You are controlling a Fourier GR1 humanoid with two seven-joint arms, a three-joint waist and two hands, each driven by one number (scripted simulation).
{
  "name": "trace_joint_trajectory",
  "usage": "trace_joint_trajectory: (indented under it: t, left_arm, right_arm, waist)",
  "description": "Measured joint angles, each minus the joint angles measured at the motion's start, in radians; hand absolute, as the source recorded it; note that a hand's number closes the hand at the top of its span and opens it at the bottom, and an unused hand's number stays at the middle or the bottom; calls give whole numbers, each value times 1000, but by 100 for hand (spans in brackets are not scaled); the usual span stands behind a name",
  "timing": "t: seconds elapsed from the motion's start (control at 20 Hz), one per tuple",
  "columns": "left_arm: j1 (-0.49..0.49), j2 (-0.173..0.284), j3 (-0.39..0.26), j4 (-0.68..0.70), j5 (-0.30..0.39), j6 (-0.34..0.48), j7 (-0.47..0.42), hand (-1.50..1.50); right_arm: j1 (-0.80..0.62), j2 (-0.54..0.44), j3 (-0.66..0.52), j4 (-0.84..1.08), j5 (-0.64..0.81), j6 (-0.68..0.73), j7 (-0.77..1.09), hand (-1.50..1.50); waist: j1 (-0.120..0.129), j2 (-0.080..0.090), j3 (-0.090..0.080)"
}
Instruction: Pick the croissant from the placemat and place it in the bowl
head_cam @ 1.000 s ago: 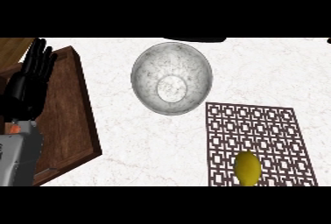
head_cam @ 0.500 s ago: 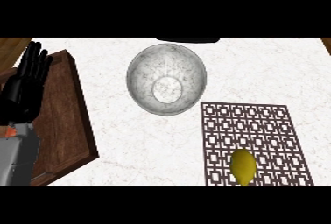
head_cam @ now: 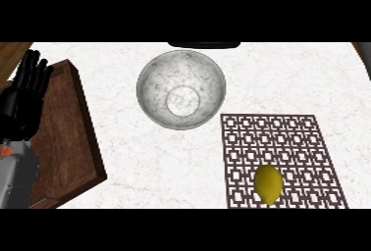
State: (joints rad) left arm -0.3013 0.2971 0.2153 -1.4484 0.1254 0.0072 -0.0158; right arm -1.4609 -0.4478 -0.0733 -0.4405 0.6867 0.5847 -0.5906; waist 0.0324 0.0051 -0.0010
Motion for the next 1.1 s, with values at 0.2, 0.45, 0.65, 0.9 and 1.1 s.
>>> trace_joint_trajectory:
  t: [0.2,0.45,0.65,0.9,1.1]
  left_arm:
    - [-1,9,14,1,4,1,2,0]
    - [15,9,19,-17,8,0,9,0]
    - [24,-1,11,-33,0,8,11,0]
    - [17,3,10,-39,-1,5,21,0]
    - [20,12,22,-37,10,-8,17,0]
  right_arm:
    - [6,89,38,-10,-2,7,37,150]
    - [61,210,82,-53,3,-18,81,150]
    - [120,287,132,-85,52,-96,111,150]
    - [166,367,137,-40,85,-190,211,-150]
    - [201,408,112,9,60,-203,243,-150]
  waist:
    - [-9,-2,0]
    - [-19,-5,0]
    - [-21,-5,1]
    - [-16,-1,1]
    - [-12,0,1]
